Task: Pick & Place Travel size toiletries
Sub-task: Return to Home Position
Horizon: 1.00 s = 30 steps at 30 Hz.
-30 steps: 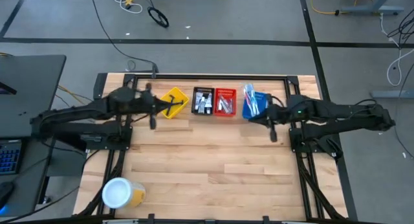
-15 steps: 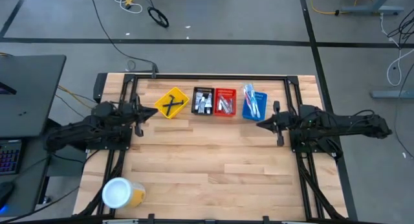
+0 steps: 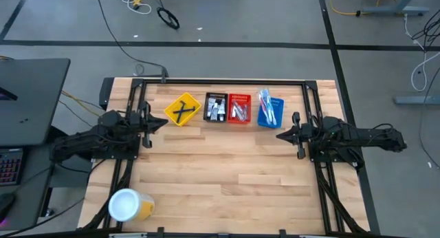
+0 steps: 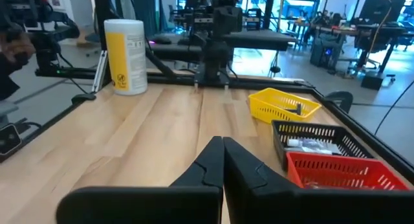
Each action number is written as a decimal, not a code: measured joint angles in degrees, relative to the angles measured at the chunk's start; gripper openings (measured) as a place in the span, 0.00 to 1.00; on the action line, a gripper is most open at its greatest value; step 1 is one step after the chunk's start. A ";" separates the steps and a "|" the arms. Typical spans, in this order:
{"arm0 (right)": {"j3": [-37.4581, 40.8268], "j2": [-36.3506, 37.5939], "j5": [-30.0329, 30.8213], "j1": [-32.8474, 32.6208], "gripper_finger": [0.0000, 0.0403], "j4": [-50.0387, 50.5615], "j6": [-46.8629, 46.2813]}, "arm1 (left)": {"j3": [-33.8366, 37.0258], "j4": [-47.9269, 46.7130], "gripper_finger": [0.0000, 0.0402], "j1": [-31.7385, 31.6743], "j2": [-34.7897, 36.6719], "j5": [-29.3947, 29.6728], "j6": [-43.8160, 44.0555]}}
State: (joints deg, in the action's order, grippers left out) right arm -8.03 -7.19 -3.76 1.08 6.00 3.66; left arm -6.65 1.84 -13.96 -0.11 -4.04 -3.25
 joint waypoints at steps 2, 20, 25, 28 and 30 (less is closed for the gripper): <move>1.10 1.34 -0.98 0.01 0.01 -0.05 -0.27 | 1.90 2.81 0.04 0.01 -0.06 -0.21 0.02; 6.89 3.84 -2.74 -0.04 0.01 -6.15 -2.19 | 6.18 9.07 0.04 0.01 -0.23 -0.58 4.95; 7.28 3.77 -1.35 -0.04 0.01 -7.06 -3.22 | 6.18 8.77 0.04 0.01 -0.23 -0.69 9.18; 7.28 3.77 -0.15 -0.04 0.01 -6.95 -3.21 | 6.18 8.77 0.04 0.01 -0.23 -0.69 8.42; 7.28 3.76 0.35 -0.04 0.01 -6.70 -3.21 | 6.20 8.78 0.04 0.01 -0.24 -0.66 5.52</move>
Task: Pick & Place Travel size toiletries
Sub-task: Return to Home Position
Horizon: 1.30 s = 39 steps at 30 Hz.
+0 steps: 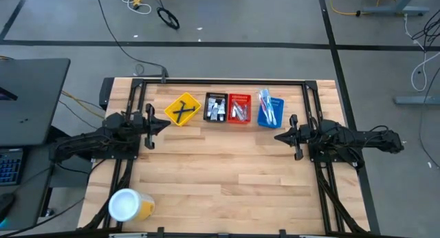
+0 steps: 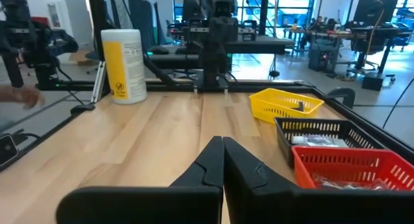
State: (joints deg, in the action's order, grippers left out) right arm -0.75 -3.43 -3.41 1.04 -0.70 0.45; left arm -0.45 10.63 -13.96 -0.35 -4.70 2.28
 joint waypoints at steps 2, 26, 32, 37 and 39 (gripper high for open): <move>0.00 -0.01 0.29 0.00 0.01 0.01 0.00 | 0.00 -0.02 0.04 0.00 0.01 0.18 -3.22; 0.00 -0.01 0.29 0.00 0.01 0.02 0.00 | 0.04 -0.02 0.04 0.00 0.01 0.82 -2.55; 0.00 -0.03 0.30 0.00 0.01 0.02 -0.02 | 0.04 -0.02 0.04 0.00 0.00 0.81 -2.52; 0.00 -0.03 0.31 0.00 0.01 0.02 0.00 | 0.07 0.00 0.04 0.00 0.01 0.82 -2.51; 0.00 -0.03 0.29 0.00 0.01 0.02 -0.02 | 0.07 0.01 0.04 0.00 0.01 0.82 -2.51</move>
